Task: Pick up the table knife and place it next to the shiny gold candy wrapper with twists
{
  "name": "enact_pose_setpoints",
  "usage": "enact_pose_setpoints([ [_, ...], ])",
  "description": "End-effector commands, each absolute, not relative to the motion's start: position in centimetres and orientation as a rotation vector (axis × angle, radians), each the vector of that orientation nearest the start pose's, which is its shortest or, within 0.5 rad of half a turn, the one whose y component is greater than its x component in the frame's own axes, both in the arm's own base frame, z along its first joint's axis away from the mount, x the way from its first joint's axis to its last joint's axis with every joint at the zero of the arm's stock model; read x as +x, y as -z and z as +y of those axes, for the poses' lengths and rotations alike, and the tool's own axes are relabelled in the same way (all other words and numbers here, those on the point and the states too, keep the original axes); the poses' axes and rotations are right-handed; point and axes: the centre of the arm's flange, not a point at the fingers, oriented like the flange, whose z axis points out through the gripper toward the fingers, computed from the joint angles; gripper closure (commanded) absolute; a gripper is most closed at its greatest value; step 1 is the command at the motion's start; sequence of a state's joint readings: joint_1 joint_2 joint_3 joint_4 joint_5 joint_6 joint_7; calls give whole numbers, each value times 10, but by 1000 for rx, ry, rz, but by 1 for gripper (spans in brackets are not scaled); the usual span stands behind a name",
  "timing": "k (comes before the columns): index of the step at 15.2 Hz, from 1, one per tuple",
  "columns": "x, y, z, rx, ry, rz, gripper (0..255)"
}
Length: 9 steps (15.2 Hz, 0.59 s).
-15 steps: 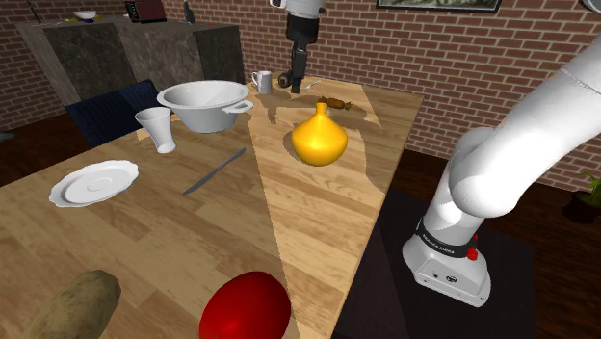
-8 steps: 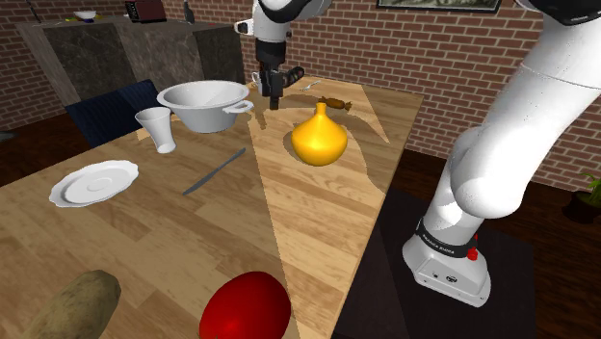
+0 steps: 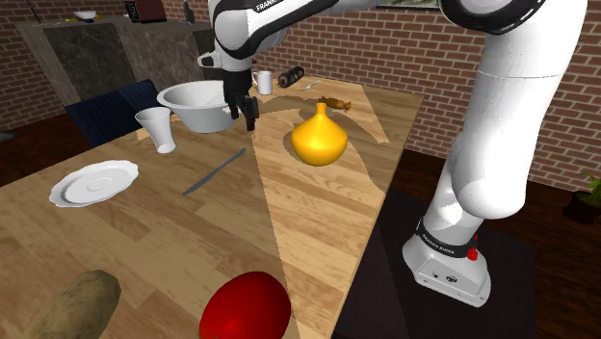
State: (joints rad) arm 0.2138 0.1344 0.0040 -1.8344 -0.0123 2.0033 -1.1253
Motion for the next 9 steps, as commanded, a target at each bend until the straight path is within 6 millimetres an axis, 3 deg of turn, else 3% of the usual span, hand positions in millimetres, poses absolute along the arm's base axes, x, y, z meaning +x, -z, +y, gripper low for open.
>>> enact_pose_setpoints([
  [1, 601, -443, 148, -2383, 17, -2089, 0],
  [7, 628, -389, 207, -2093, -56, -2392, 0],
  [9, 629, -383, 208, -2085, -58, -2399, 0],
])
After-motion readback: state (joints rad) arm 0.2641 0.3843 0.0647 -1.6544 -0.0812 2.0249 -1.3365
